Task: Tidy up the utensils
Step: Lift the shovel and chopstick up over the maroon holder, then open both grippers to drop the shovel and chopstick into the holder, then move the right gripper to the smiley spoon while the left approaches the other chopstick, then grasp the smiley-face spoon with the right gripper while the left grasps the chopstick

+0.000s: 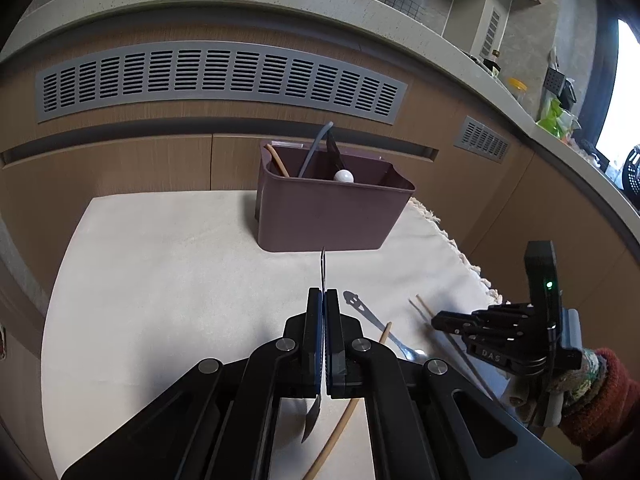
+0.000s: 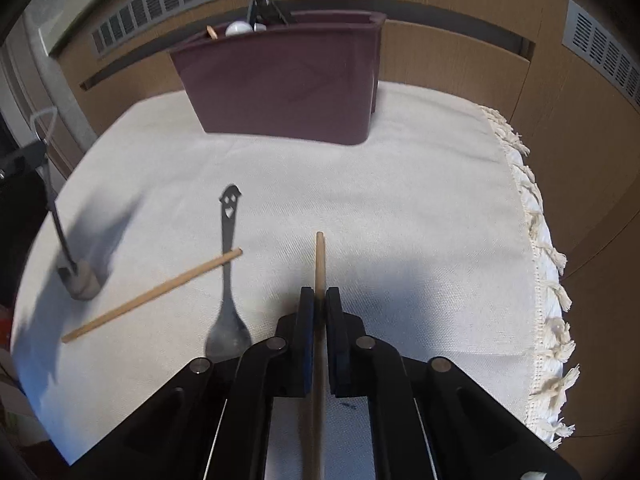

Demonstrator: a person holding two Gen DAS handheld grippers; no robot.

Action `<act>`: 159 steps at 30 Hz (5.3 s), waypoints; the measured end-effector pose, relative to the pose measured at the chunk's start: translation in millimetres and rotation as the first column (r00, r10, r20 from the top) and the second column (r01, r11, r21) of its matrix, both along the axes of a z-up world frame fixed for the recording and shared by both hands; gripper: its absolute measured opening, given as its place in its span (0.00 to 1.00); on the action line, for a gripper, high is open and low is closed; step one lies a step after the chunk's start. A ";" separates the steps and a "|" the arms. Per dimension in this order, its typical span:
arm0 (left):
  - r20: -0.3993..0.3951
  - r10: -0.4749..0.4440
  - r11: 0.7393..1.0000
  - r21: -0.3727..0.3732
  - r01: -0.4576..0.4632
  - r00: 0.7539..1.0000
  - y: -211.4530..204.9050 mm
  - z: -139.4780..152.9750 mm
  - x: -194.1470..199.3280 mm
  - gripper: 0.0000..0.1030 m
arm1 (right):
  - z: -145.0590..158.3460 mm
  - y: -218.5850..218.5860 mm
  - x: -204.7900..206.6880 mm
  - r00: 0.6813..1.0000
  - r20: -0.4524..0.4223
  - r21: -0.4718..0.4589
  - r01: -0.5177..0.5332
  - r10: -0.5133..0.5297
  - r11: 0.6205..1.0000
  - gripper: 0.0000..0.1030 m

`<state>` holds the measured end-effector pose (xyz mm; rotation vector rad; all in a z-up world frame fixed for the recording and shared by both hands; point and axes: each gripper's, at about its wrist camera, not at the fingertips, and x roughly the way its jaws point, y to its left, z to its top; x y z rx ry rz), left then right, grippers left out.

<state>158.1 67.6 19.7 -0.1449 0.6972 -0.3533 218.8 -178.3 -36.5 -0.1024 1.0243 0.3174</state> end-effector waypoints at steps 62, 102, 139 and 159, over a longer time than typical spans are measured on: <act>0.113 -0.028 0.998 -0.044 0.033 0.993 -25.1 51.5 133.2 0.36 | 124.1 -22.8 98.0 0.878 0.478 0.227 -0.099 -0.022 0.969 0.15; -0.256 -0.073 0.988 0.114 0.106 0.964 -31.3 -64.1 5.5 0.36 | -26.8 13.4 3.1 0.994 0.023 -0.053 -0.102 0.103 0.993 0.04; -0.338 -0.081 0.968 0.199 0.155 0.938 -62.2 -81.7 17.4 0.36 | -32.2 -20.5 -45.3 0.991 0.106 -0.082 -0.069 0.078 0.994 0.26; -0.242 -0.087 0.973 0.186 0.134 0.966 -78.0 -58.8 17.2 0.05 | 30.0 -48.1 -37.8 0.971 0.226 0.003 -0.077 0.074 0.997 0.07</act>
